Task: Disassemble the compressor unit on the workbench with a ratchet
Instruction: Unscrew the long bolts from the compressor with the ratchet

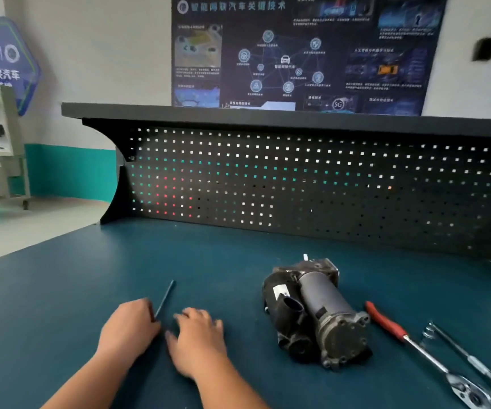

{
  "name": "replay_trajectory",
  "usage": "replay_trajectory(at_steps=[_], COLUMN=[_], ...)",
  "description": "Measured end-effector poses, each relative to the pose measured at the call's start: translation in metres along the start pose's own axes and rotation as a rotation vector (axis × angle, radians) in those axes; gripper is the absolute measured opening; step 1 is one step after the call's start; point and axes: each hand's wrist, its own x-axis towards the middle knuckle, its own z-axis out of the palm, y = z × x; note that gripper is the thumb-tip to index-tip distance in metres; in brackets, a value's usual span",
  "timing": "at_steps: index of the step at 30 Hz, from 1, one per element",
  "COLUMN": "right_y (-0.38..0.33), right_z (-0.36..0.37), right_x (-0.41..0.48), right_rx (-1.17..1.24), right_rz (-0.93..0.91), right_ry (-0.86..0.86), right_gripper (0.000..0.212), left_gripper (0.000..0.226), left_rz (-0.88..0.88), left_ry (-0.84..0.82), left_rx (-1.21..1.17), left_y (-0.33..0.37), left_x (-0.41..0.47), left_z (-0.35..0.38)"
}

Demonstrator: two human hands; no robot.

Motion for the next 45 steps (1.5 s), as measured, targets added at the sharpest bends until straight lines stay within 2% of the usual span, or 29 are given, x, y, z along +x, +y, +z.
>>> replay_trajectory(at_steps=[3, 6, 9, 13, 15, 16, 18, 19, 20, 21, 22, 24, 26, 29, 32, 36, 41, 45], right_y=[0.001, 0.0, 0.002, 0.002, 0.011, 0.02, 0.052, 0.074, 0.098, 0.122, 0.141, 0.174, 0.189, 0.192, 0.187, 0.188, 0.181, 0.171], right_z=[0.006, 0.005, -0.001, -0.03, -0.055, -0.07, -0.103, -0.118, -0.131, -0.142, -0.148, -0.139, -0.119, -0.101, -0.101, -0.099, -0.091, -0.092], right_x=[0.002, 0.002, -0.001, -0.026, -0.05, -0.063, -0.086, -0.093, -0.098, -0.103, -0.108, -0.118, -0.125, -0.129, -0.132, -0.138, -0.137, -0.137], right_rx=[0.048, 0.11, 0.161, 0.529, 0.619, 0.591, 0.419, 0.309, 0.208, 0.156, 0.157, 0.34, 0.652, 0.806, 0.821, 0.791, 0.821, 0.79], right_rz=[-0.006, 0.014, 0.041, 0.085, -0.047, -0.144, -0.326, -0.356, -0.308, -0.182, -0.004, 0.304, 0.387, 0.379, 0.378, 0.302, 0.16, 0.089], right_ry=[-0.003, 0.003, -0.025, 0.016, 0.138, 0.243, 0.572, 0.752, 0.874, 0.895, 0.814, 0.506, 0.336, 0.393, 0.409, 0.407, 0.231, 0.094], right_gripper=[0.045, 0.047, 0.051, 0.062, 0.053, 0.045, 0.032, 0.028, 0.027, 0.027, 0.03, 0.038, 0.038, 0.039, 0.042, 0.041, 0.053, 0.054], left_gripper=[0.009, 0.01, 0.017, 0.062, 0.086, 0.079, 0.038, 0.026, 0.027, 0.035, 0.046, 0.058, 0.061, 0.069, 0.06, 0.051, 0.039, 0.047], left_rz=[0.037, 0.039, 0.034, 0.032, 0.111, 0.2, 0.316, 0.36, 0.381, 0.375, 0.317, 0.158, -0.001, -0.188, -0.241, -0.219, -0.084, 0.044], left_ry=[0.046, 0.111, 0.093, 0.163, 0.166, 0.178, 0.192, 0.153, 0.073, -0.019, -0.118, -0.281, -0.281, -0.137, -0.027, 0.045, 0.102, 0.141], left_rx=[0.084, 0.044, -0.022, -0.275, -0.357, -0.347, -0.369, -0.407, -0.454, -0.513, -0.588, -0.843, -1.136, -1.322, -1.296, -1.214, -1.022, -0.824], left_y=[-0.001, -0.01, -0.019, -0.038, -0.045, -0.04, -0.006, 0.017, 0.041, 0.065, 0.089, 0.137, 0.173, 0.199, 0.205, 0.191, 0.152, 0.131], left_x=[0.015, 0.026, 0.028, 0.031, 0.029, 0.023, -0.003, -0.02, -0.035, -0.047, -0.059, -0.083, -0.103, -0.11, -0.106, -0.097, -0.079, -0.072], left_z=[0.017, 0.029, 0.033, 0.049, 0.052, 0.05, 0.031, 0.022, 0.018, 0.02, 0.025, 0.037, 0.048, 0.064, 0.071, 0.072, 0.043, 0.011])
